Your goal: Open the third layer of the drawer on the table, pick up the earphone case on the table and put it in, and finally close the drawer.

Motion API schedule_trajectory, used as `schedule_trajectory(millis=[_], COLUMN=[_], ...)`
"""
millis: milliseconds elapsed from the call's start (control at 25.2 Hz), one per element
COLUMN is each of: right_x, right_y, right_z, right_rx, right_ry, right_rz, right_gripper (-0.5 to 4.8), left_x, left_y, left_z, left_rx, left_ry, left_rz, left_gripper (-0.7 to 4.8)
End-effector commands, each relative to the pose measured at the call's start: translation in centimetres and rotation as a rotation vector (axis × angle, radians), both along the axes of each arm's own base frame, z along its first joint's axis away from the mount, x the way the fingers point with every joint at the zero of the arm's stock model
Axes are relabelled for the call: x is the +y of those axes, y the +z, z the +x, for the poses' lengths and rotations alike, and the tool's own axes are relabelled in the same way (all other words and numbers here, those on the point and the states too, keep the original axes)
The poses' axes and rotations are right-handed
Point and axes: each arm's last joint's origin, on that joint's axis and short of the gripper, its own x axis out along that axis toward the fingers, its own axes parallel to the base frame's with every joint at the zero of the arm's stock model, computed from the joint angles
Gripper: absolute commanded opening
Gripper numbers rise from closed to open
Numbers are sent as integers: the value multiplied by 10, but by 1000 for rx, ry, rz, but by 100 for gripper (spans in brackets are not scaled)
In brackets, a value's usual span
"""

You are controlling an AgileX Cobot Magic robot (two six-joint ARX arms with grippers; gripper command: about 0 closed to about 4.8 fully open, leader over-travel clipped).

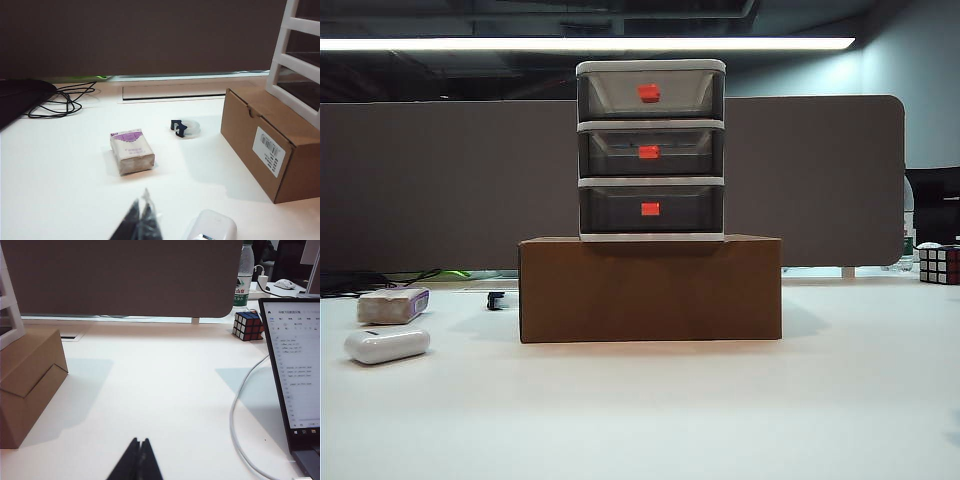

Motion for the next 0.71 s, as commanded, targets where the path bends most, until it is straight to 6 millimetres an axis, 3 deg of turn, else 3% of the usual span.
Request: schedule_trajectory(millis=[40,357,595,714], right_x=[0,1,13,19], right_y=[-1,-1,-1,-3], right_z=[0,0,-2,-4], right_rx=[-10,-8,45,83], right_ry=[0,17,429,569], right_rz=[3,12,246,253], right_gripper=[-5,-5,-5,-5], left_x=[0,-1,-12,-19], left_y=[2,2,2,2], left_z=[0,-1,-4,-6], left_rx=[-11,-4,83,106], left_ry=[-4,-43,-395,-474], left_rz=[-3,-44,-258,-286], left_gripper=[-5,-5,-6,-6])
